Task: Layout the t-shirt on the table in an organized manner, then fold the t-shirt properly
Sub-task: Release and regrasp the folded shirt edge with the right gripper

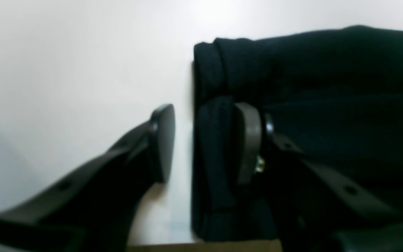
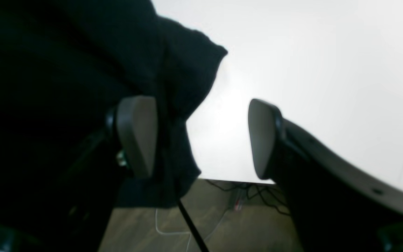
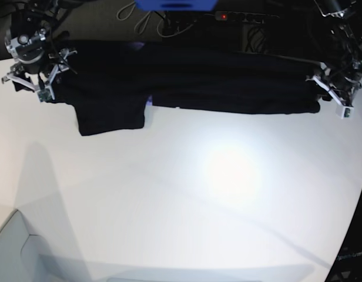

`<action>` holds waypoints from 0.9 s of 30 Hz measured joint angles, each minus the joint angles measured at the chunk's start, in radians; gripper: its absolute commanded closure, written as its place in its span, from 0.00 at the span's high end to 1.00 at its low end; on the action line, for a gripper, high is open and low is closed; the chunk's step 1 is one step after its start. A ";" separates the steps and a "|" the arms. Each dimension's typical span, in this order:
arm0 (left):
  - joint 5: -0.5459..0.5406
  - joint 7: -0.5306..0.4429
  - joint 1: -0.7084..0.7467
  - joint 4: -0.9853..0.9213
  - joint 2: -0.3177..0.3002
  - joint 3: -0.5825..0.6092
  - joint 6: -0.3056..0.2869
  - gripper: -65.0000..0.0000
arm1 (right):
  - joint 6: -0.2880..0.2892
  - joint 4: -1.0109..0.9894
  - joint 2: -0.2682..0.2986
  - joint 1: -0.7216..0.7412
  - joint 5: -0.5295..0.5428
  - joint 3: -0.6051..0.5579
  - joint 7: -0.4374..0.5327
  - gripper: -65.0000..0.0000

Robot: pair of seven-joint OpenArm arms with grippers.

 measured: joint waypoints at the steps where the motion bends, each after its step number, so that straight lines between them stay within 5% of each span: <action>1: 0.003 0.000 -0.003 -0.001 -0.001 0.000 0.000 0.39 | 0.000 0.012 0.000 0.009 -0.002 0.005 -0.001 0.62; 8: 0.006 -0.002 -0.003 -0.002 0.002 -0.001 0.000 0.39 | 0.000 0.014 -0.052 0.216 -0.005 0.003 -0.008 0.63; 16: 0.003 -0.004 -0.002 -0.003 0.002 0.000 0.000 0.39 | 0.000 -0.166 -0.076 0.383 0.003 -0.167 -0.217 0.63; 27: 0.003 -0.005 -0.002 -0.003 0.002 -0.001 0.000 0.39 | -0.002 -0.438 -0.079 0.504 -0.003 -0.165 -0.221 0.62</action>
